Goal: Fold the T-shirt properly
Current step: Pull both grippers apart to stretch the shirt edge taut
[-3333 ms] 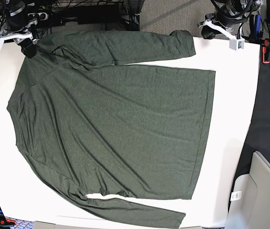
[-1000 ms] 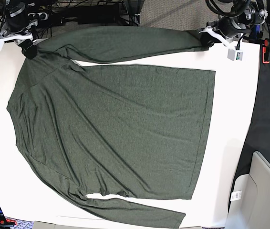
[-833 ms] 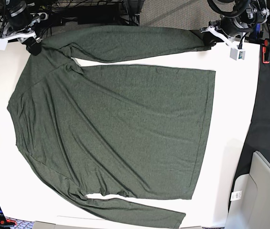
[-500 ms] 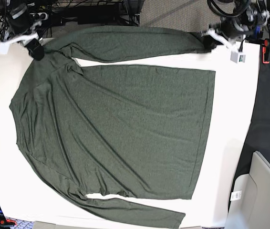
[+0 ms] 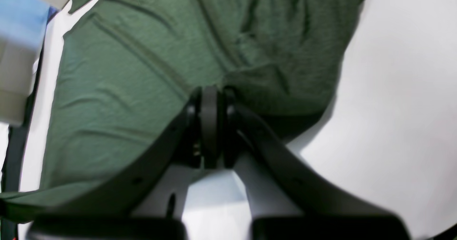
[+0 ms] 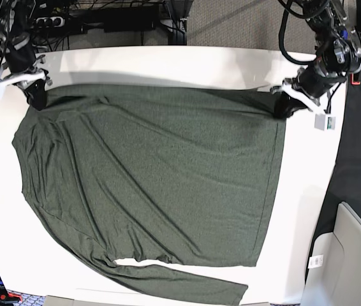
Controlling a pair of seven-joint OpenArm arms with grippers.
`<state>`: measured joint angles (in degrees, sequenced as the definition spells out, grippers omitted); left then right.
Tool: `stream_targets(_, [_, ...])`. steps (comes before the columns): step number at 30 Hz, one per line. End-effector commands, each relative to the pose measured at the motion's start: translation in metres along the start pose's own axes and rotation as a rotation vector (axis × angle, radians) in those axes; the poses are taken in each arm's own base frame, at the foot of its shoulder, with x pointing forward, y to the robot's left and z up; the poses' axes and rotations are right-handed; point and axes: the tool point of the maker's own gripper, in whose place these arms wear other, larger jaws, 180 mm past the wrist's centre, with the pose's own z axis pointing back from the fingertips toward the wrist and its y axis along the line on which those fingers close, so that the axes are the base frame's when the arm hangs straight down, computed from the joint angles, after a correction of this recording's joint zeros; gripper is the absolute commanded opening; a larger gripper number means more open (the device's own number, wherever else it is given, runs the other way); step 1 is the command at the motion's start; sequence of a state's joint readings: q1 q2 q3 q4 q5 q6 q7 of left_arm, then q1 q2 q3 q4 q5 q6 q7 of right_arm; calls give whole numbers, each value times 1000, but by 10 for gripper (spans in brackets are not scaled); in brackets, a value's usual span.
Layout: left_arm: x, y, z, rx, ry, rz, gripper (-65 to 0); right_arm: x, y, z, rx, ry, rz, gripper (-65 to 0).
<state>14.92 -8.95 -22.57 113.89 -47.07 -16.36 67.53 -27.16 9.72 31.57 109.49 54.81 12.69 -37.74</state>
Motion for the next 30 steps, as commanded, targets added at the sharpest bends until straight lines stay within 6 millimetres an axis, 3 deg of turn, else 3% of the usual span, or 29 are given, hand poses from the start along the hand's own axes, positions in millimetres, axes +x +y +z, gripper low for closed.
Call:
stream_targets(1, [17, -6, 1, -17, -51, -24, -649, 14, 2, -2, 17, -41, 16, -647])
stream_targets(4, [31, -9, -1, -27, -80, -34, -649, 19, -2, -12, 17, -56, -3, -647])
stream_targets(14, [46, -7, -12, -39, -106, -14, -649, 37, -9, -45, 25, -99, -62, -647])
stream_targets(20, [40, 4, -27, -43, -71, 43, -649, 39, -10, -60, 32, -98, -94, -646])
stream_targets(25, [27, 12, -34, -37, -30, 82, -625, 20, -5, -66, 44, -42, -99, -641])
stream_targets(27, [26, 13, -34, -34, -27, 82, -587, 15, -7, -63, 37, -29, -98, -604])
stream_targets(30, [20, 15, -32, -30, -13, 85, -522, 10, -10, -60, 31, -19, -104, -493])
